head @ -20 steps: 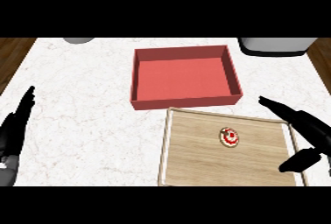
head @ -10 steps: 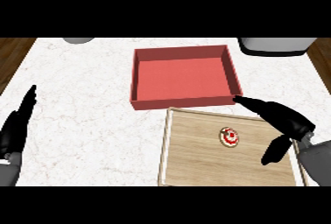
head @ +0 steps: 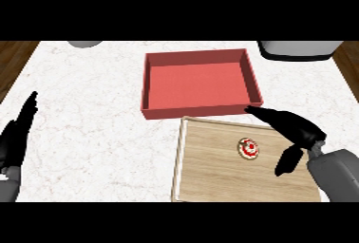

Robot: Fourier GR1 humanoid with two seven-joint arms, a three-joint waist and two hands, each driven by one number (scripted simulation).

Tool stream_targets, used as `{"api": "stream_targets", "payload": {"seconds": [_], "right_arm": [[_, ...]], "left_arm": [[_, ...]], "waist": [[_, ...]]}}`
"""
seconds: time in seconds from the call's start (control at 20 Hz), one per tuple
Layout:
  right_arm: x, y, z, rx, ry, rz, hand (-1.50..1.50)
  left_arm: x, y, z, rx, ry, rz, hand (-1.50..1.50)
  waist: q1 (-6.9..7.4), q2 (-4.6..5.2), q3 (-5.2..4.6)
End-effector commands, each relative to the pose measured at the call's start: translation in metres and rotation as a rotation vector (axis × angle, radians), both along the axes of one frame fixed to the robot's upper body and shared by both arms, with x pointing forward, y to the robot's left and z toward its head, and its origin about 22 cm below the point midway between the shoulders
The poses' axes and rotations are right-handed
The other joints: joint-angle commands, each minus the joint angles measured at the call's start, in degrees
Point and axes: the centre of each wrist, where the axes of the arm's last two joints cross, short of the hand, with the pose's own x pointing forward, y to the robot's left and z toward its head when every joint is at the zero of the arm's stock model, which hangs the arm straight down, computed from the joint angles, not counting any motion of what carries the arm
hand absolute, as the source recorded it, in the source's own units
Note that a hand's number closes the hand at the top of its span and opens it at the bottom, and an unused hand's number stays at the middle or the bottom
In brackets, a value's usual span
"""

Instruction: Pick the cupcake from the tray and place it in the cardboard box

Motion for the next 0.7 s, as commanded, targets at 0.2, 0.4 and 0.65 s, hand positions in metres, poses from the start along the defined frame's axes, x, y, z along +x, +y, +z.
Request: {"api": "stream_targets", "payload": {"seconds": [0.2,0.4,0.65], "right_arm": [[-0.002,0.018,0.017,0.056,0.021,0.042,-1.50],[-0.011,0.008,0.011,0.097,0.009,0.069,-1.50],[-0.040,0.056,0.028,0.100,-0.007,0.100,-1.50]], "left_arm": [[-0.009,0.009,-0.008,-0.002,0.013,-0.002,0.00],[-0.003,-0.002,0.003,-0.017,0.004,0.010,0.00],[0.005,0.002,-0.006,-0.019,0.005,0.012,0.00]], "waist": [[-0.19,-0.05,-0.01],[-0.19,-0.03,0.00],[-0.69,-0.11,-0.04]]}}
